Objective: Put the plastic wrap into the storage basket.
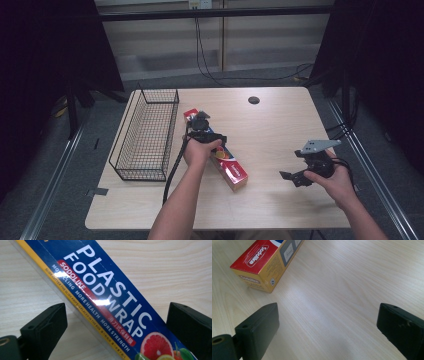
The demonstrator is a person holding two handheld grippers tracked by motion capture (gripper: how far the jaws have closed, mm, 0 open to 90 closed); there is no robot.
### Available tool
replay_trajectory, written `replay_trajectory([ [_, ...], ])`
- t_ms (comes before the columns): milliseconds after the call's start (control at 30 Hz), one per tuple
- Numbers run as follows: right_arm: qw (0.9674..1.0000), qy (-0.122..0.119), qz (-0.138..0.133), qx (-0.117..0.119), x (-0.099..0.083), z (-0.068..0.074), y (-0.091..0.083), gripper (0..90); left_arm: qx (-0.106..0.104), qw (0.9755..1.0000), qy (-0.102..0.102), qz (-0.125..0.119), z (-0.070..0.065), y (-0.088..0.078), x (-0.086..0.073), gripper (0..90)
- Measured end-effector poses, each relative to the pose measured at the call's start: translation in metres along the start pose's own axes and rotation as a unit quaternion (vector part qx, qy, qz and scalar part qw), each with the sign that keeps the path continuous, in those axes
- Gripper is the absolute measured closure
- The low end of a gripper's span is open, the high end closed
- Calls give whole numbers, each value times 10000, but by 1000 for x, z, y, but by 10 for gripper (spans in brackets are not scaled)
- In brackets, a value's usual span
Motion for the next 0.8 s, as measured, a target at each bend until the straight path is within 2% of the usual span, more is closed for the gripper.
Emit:
replay_trajectory([
  [233, 10000, -23, -14, -20, 0, -1, -1, 42, 29, 9999, -78, 66, -1, 6, 0, 31],
  [600, 10000, 31, -59, -1, 0, -3, -2, 44, 129, 9996, -224, 89, -4, 6, 0, 63],
  [733, 10000, 45, -58, 13, -1, -3, -2, 44, 129, 9991, -361, 196, -4, 4, 0, 91],
  [800, 10000, 54, -38, 3, -1, -3, -2, 44, 175, 9989, -329, 288, -2, 2, 0, 110],
])
Point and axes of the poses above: each handheld gripper's, and its own axes: y roughly forward along the jaws, x roughly out of its top, z roughly to its left, the point moved 3 cm from there along y, roughly forward along the jaws, and after that the axes turned 6 degrees about z, right-handed, at the moved point
